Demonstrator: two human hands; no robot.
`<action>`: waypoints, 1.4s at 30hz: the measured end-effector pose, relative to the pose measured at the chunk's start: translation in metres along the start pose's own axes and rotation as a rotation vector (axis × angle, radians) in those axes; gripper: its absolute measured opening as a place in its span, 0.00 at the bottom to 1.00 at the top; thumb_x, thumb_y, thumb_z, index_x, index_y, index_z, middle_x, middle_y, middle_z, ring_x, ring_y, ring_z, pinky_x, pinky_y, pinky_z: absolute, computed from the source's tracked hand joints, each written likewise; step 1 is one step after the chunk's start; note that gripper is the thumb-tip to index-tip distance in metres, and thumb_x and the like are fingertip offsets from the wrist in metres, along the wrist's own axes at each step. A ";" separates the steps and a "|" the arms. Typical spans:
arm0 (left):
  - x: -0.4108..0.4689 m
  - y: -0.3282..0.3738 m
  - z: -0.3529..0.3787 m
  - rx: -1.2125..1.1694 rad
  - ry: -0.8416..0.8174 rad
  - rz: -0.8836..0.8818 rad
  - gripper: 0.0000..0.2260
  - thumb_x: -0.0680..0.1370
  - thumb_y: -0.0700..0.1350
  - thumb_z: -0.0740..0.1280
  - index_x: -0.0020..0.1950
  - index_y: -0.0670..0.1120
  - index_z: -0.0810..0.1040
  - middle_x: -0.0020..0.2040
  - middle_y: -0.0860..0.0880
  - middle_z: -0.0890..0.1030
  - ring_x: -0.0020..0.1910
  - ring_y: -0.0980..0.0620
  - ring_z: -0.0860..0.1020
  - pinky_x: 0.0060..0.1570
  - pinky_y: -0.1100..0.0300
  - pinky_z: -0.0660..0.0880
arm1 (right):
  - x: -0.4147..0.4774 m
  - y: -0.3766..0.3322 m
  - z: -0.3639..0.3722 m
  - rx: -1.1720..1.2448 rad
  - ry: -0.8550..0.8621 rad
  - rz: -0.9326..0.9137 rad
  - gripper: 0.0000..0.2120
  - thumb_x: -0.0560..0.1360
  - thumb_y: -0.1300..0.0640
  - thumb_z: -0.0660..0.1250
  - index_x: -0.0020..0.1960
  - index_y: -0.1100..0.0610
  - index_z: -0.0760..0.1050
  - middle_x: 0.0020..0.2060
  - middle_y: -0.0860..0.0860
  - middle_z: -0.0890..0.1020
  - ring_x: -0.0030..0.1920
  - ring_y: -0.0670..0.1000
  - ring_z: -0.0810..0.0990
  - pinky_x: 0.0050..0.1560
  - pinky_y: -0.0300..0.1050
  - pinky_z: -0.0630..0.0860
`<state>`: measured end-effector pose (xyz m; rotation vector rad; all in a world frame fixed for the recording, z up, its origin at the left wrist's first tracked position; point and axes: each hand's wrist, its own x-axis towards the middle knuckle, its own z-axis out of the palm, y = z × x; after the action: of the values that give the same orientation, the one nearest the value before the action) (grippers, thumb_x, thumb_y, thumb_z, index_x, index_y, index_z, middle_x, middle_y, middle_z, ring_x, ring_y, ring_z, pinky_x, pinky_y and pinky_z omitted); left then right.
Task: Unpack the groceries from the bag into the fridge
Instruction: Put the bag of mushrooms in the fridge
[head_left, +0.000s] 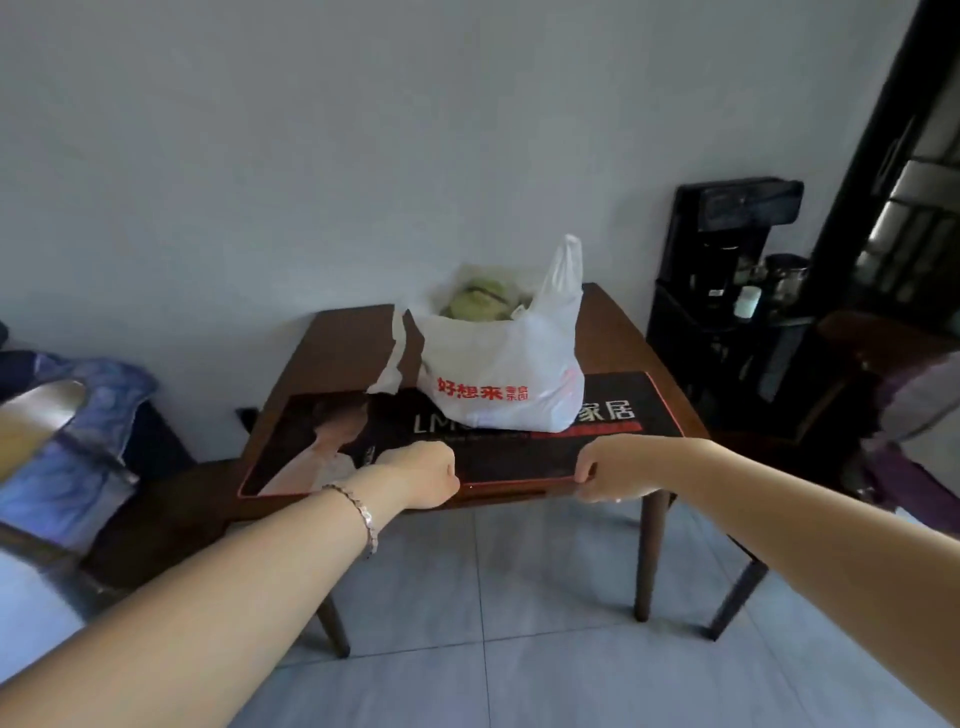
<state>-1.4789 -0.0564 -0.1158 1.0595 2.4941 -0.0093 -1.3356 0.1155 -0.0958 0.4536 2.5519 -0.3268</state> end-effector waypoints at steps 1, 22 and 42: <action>0.012 -0.010 -0.004 -0.007 0.016 -0.008 0.10 0.77 0.45 0.57 0.44 0.46 0.76 0.46 0.47 0.79 0.43 0.46 0.77 0.35 0.59 0.68 | 0.017 -0.002 -0.010 -0.007 0.005 -0.009 0.20 0.77 0.49 0.59 0.60 0.61 0.76 0.56 0.57 0.80 0.56 0.58 0.79 0.60 0.49 0.74; 0.317 -0.130 -0.145 -0.088 0.334 0.274 0.11 0.80 0.51 0.56 0.54 0.49 0.76 0.51 0.52 0.80 0.49 0.50 0.78 0.46 0.57 0.72 | 0.327 0.031 -0.225 -0.164 0.440 0.158 0.31 0.75 0.43 0.61 0.73 0.53 0.57 0.69 0.54 0.65 0.68 0.56 0.66 0.65 0.50 0.68; 0.398 -0.164 -0.102 -0.046 0.558 0.797 0.21 0.75 0.54 0.59 0.23 0.49 0.67 0.19 0.53 0.68 0.18 0.56 0.66 0.23 0.69 0.59 | 0.430 0.084 -0.194 -0.026 0.213 0.387 0.55 0.65 0.34 0.69 0.75 0.47 0.36 0.75 0.55 0.53 0.72 0.61 0.60 0.67 0.62 0.61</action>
<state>-1.8755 0.1174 -0.2036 2.1888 2.2787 0.6502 -1.7386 0.3623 -0.1747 0.9999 2.5898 -0.1059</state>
